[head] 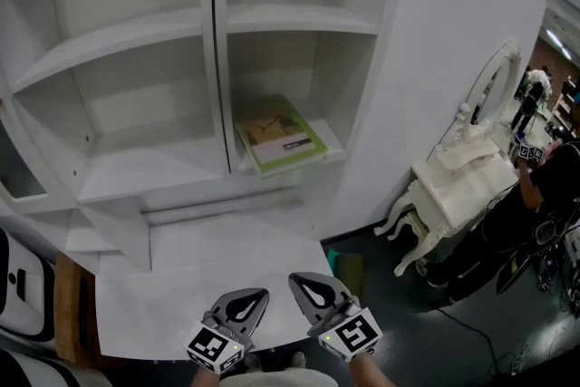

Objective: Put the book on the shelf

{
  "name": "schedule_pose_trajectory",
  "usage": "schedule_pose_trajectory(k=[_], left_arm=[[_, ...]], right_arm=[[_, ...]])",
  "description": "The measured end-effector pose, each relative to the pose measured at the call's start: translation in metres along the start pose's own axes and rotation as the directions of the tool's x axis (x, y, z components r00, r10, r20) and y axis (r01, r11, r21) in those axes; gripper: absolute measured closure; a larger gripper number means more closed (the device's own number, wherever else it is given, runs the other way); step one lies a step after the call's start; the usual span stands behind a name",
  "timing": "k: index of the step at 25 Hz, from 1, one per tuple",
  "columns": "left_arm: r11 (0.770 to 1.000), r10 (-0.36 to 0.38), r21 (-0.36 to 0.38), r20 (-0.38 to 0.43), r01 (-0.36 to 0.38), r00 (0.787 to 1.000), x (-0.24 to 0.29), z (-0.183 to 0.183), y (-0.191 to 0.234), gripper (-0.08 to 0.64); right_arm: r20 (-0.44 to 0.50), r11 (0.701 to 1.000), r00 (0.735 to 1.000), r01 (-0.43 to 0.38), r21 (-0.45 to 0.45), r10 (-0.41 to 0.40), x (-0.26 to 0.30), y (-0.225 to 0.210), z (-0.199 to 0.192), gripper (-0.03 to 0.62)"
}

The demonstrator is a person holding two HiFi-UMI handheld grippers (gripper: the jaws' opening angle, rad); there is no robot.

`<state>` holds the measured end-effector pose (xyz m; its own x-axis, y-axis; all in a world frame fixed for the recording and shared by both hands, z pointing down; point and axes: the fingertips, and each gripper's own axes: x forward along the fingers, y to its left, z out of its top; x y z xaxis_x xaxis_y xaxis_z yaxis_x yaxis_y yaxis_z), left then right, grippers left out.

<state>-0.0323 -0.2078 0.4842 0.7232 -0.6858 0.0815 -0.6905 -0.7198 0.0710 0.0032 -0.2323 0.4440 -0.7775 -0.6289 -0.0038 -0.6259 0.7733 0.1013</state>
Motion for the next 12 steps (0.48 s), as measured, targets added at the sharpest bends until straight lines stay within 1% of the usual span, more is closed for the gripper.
schedule_pose_trajectory(k=[3, 8, 12], left_arm=[[1.0, -0.007, 0.012, 0.009, 0.007, 1.0, 0.0, 0.0, -0.005, 0.551], [1.0, -0.014, 0.01, 0.033, 0.014, 0.999, -0.001, 0.001, -0.007, 0.551], [1.0, -0.022, 0.014, 0.028, 0.022, 0.999, -0.002, -0.004, -0.009, 0.551]], right_arm=[[-0.048, 0.998, 0.999, -0.006, 0.056, 0.009, -0.008, 0.01, -0.02, 0.58], [-0.055, 0.993, 0.998, -0.012, 0.119, 0.019, -0.012, 0.023, -0.034, 0.581], [-0.078, 0.989, 0.997, 0.004, 0.15, 0.008, -0.018, 0.021, -0.046, 0.581]])
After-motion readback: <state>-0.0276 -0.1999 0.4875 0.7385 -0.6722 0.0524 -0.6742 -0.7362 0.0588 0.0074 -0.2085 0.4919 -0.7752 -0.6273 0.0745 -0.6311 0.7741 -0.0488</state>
